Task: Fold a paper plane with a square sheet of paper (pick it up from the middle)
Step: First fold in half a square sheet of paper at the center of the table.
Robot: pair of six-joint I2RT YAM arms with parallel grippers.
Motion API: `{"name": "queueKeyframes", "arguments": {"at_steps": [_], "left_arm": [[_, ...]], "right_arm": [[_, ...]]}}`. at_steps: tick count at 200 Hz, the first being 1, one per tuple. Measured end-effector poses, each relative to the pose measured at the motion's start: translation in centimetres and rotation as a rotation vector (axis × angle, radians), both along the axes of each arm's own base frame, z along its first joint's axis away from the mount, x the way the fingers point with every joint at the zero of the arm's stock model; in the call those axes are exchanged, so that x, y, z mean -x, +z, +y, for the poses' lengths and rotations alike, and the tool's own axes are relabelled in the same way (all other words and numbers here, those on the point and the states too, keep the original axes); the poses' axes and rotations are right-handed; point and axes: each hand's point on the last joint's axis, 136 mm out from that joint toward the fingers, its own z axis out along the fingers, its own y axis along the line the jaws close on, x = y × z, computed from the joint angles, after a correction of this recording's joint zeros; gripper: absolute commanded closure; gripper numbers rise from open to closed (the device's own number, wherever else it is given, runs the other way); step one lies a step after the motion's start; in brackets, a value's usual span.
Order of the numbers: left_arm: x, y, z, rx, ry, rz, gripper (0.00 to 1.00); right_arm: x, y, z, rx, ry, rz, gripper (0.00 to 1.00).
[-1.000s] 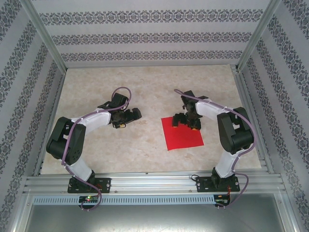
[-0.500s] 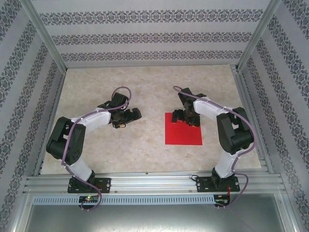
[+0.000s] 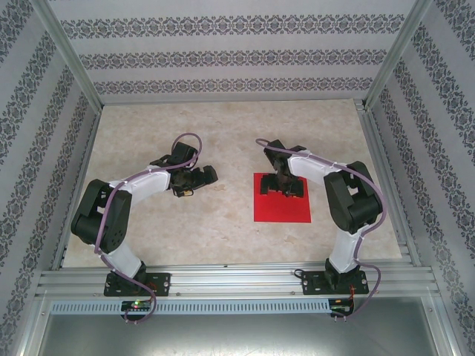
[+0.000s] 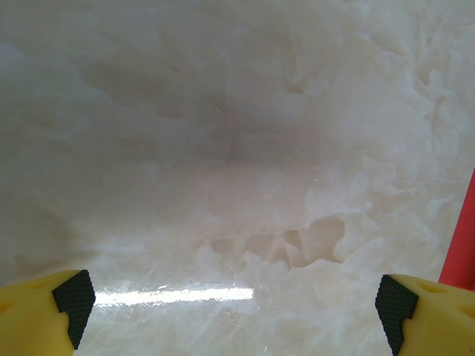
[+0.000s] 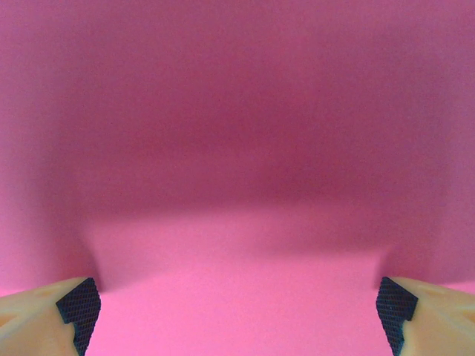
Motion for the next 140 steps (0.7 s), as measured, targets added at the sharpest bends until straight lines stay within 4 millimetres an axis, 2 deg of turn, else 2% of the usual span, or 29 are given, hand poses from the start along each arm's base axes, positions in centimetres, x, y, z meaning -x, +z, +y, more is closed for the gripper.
{"name": "queueKeyframes", "arguments": {"at_steps": [25,89,112,140], "left_arm": [[0.0,0.0,-0.01,0.0,-0.001,0.0,0.0],[0.0,0.0,-0.01,0.0,0.0,0.0,0.0],[0.01,0.0,-0.02,0.0,-0.001,0.0,0.0],[0.0,0.0,-0.01,0.0,0.0,0.0,0.0]], "right_arm": [[-0.08,-0.24,0.08,-0.004,-0.004,0.0,0.03],[-0.3,-0.5,-0.3,-0.012,-0.023,-0.005,0.17],[-0.37,-0.39,-0.45,-0.015,-0.029,-0.007,0.27],[-0.36,-0.16,-0.28,-0.032,-0.029,-0.024,0.49]]}}
